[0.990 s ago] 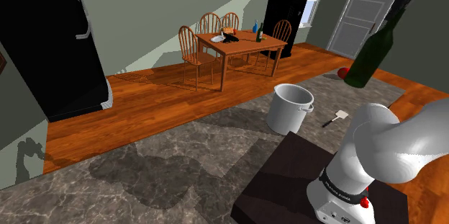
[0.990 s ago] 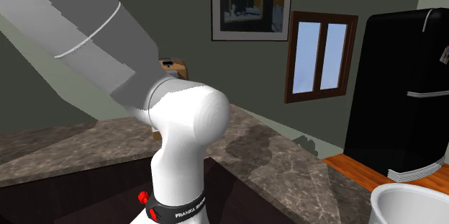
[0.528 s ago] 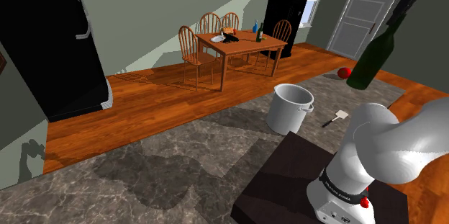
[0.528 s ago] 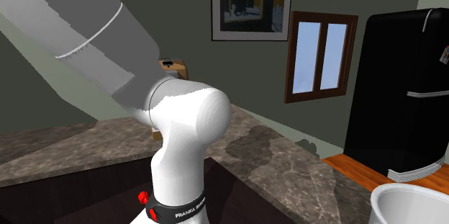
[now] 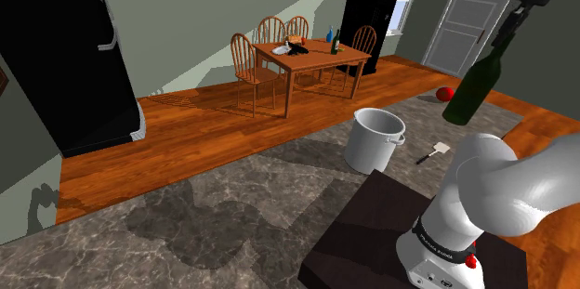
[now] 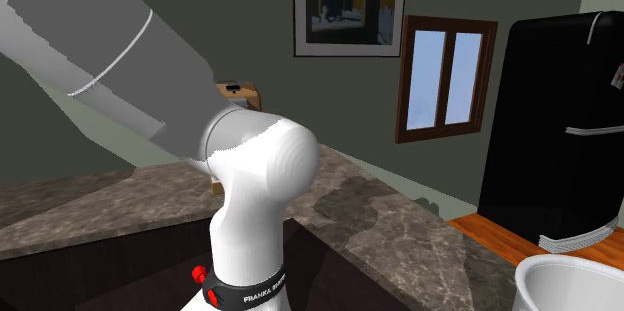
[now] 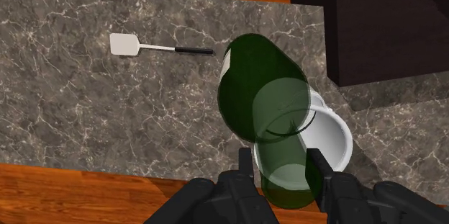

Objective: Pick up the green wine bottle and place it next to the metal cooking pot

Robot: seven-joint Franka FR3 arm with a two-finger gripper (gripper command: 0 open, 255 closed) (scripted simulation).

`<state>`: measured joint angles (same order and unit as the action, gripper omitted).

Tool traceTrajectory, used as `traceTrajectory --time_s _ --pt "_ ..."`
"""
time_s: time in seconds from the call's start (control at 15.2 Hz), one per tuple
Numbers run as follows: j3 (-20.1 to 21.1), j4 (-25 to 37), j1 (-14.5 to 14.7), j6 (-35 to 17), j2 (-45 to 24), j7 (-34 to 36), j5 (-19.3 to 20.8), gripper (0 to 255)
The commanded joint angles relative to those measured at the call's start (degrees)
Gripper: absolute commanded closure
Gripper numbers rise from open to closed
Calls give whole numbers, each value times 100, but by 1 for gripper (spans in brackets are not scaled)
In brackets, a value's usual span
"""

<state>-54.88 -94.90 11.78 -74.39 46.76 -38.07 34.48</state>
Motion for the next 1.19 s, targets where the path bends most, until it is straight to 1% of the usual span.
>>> traceTrajectory --time_s 0.0,0.53,1.12 --pt "-12 -218 -57 -135 95 37 49 255" --pt "-76 -1011 -282 -603 442 169 247 255" --pt "-256 -1785 -476 -1112 758 285 498 255"
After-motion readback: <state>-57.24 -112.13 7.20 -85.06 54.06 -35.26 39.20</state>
